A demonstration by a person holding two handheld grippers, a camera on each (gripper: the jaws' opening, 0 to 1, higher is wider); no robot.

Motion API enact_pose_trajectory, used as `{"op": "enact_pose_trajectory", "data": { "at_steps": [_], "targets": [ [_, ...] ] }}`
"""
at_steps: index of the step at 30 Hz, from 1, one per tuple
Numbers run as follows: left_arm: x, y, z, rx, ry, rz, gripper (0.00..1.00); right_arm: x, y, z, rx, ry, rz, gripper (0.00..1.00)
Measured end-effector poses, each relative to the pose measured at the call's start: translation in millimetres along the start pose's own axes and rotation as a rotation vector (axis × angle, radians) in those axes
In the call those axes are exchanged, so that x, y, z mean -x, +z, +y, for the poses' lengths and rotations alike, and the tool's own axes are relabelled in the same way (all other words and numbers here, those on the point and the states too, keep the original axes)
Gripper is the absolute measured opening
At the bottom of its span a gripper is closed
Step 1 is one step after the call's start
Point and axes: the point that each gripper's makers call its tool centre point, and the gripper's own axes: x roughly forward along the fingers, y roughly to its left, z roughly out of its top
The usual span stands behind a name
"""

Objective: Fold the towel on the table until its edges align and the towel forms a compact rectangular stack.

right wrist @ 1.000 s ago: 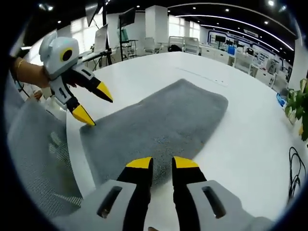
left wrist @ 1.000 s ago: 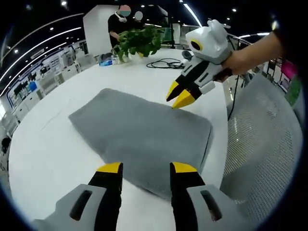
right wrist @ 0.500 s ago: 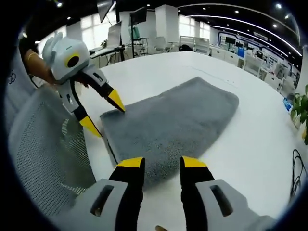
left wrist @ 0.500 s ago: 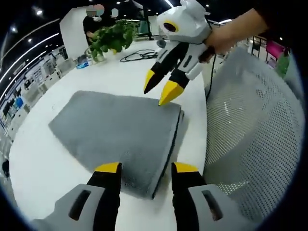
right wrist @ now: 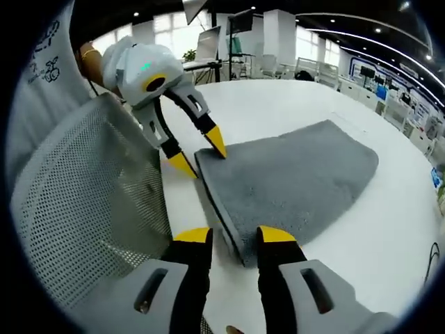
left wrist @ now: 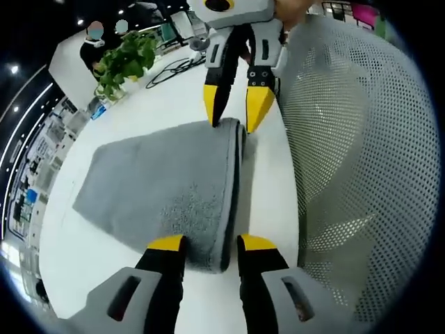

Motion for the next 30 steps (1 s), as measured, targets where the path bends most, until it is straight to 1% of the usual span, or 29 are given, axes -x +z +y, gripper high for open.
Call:
{"op": "enact_pose_trajectory", "data": {
  "at_steps": [3,4,7,10,11,14,15,16,17,18,21,25,26,27,28,30],
  "targets": [
    [-0.4,-1.4,1.5,0.009,0.004,-0.002,0.3,-3.7,-4.3,0.2,0.014,0.001,0.019,0.24],
    [-0.7,-1.3,2.4,0.013,0.002,-0.003,0.29,-5.3,-7.9,-1.9,0.021,-0.003,0.042,0.24],
    [-2.7,-1.7,4.0,0.038,-0.009,-0.012,0.27,-8.6,-12.9,-2.5,0.082,0.004,0.08,0.23],
    [-4.7,-2.2,4.1,0.061,-0.038,-0.017,0.26,-11.1,-17.5,-1.5,0.163,0.012,0.124,0.24],
    [-4.9,-2.5,3.8,0.069,-0.047,-0.017,0.26,-11.8,-18.8,-1.6,0.171,0.009,0.137,0.24],
    [-5.7,-2.7,3.4,0.071,-0.074,-0.021,0.26,-15.2,-17.9,-2.4,0.146,-0.002,0.149,0.24],
    [-5.9,-2.4,2.4,0.065,-0.08,-0.021,0.26,-17.1,-18.9,-2.2,0.148,-0.003,0.156,0.24],
    [-6.2,-3.1,1.5,0.019,-0.084,-0.013,0.24,-17.5,-20.4,-3.5,0.163,-0.01,0.163,0.23],
    [-6.4,-2.8,6.8,-0.033,-0.05,-0.011,0.21,-18.0,-19.3,-5.6,0.185,-0.021,0.159,0.21],
    [-7.6,-1.4,1.0,-0.053,-0.068,-0.008,0.19,-18.0,-21.2,-7.4,0.174,-0.029,0.169,0.19],
    [-8.0,-0.6,1.1,-0.059,-0.075,0.004,0.18,-17.8,-21.0,-11.2,0.163,-0.037,0.168,0.14],
    [-8.0,-1.3,1.3,-0.049,-0.096,0.0,0.17,-18.6,-21.2,-14.1,0.168,-0.041,0.168,0.11],
    [-9.0,-1.8,1.1,-0.05,-0.093,-0.001,0.14,-18.8,-21.0,-14.5,0.155,-0.041,0.168,0.1],
    [-10.2,-1.6,7.3,-0.12,-0.057,-0.001,0.12,-19.0,-20.6,-15.3,0.138,-0.041,0.169,0.1],
    [-10.4,0.1,5.1,-0.117,-0.059,-0.005,0.12,-19.1,-20.6,-16.2,0.13,-0.042,0.171,0.09],
    [-10.5,1.1,4.3,-0.106,-0.055,0.01,0.11,-19.3,-20.3,-16.8,0.121,-0.048,0.177,0.08]
  ]
}}
